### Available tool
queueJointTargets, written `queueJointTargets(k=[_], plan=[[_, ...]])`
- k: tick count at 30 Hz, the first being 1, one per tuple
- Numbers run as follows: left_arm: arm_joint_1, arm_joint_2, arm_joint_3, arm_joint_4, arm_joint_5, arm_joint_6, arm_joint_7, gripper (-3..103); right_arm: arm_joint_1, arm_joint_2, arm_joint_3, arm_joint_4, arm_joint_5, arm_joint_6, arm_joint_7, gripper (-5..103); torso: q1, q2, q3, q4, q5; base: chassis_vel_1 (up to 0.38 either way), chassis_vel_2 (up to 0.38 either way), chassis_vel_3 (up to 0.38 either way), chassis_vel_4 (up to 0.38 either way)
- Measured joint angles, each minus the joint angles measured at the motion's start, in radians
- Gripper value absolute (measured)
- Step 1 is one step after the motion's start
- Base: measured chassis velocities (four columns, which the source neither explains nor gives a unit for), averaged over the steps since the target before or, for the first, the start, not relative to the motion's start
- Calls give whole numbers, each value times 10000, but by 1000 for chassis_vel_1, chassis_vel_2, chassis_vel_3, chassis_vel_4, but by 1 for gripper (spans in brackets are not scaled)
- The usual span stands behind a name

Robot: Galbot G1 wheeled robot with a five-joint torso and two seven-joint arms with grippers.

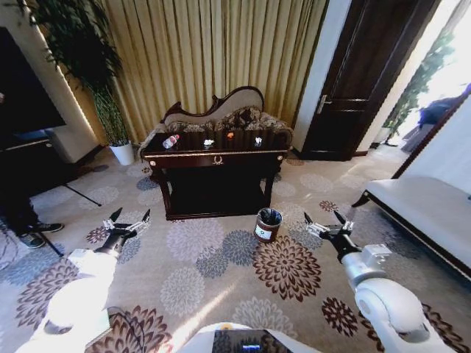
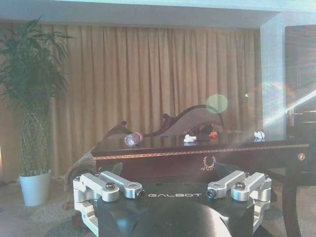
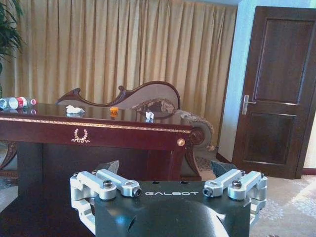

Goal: Move to the front of the table and place the trash on the table into the trash bin.

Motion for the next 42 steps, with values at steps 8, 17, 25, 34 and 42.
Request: queueJointTargets(k=[8, 17, 25, 34, 42], plan=[[0, 9, -27, 1, 5, -8, 0, 100, -15, 82, -62, -43, -104, 40, 0, 100, 0, 1, -1, 0, 0, 0, 0, 0, 0], [-36, 19, -55, -10, 7, -12, 0, 100, -12, 57, -96, -43, -139, 166, 0, 100, -1, 1, -1, 0, 0, 0, 0, 0, 0], [-40, -7, -53, -6, 21, -12, 2, 100, -84, 53, -237, -55, -343, 186, 0, 100, -2, 2, -1, 1, 1, -114, 113, 110, -111], [-48, 34, -131, 7, 14, -13, 10, 100, -56, 30, -353, -71, -400, 189, 0, 100, 3, -1, 2, 2, 0, -181, 190, 183, -194], [-20, 35, -214, -50, -4, -12, 16, 100, -57, 16, -367, -35, -395, 189, 0, 100, 1, 0, 0, -1, 0, -165, 148, 158, -155]])
